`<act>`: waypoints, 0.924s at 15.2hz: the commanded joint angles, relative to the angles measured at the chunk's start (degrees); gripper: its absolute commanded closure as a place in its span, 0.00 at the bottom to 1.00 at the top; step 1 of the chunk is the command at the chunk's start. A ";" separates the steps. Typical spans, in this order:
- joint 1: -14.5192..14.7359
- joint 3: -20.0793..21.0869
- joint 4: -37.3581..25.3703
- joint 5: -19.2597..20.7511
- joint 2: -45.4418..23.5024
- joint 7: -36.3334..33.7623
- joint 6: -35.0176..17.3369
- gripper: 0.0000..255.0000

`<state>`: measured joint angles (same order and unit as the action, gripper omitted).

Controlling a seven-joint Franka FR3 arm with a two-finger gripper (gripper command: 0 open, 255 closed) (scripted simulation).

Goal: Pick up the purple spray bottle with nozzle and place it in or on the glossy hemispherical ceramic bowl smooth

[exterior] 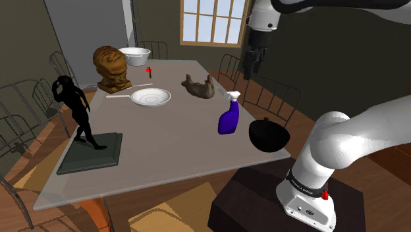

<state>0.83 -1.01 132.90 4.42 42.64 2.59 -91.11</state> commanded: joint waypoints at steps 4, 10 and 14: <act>2.10 -0.73 -1.29 2.96 -7.62 7.40 -1.31 0.00; 5.41 -0.65 -3.41 9.24 -22.03 20.86 -4.30 0.00; 7.12 0.28 -4.07 14.04 -30.82 28.60 -6.74 0.00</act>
<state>7.45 -1.08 128.84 17.19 13.99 29.21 -97.17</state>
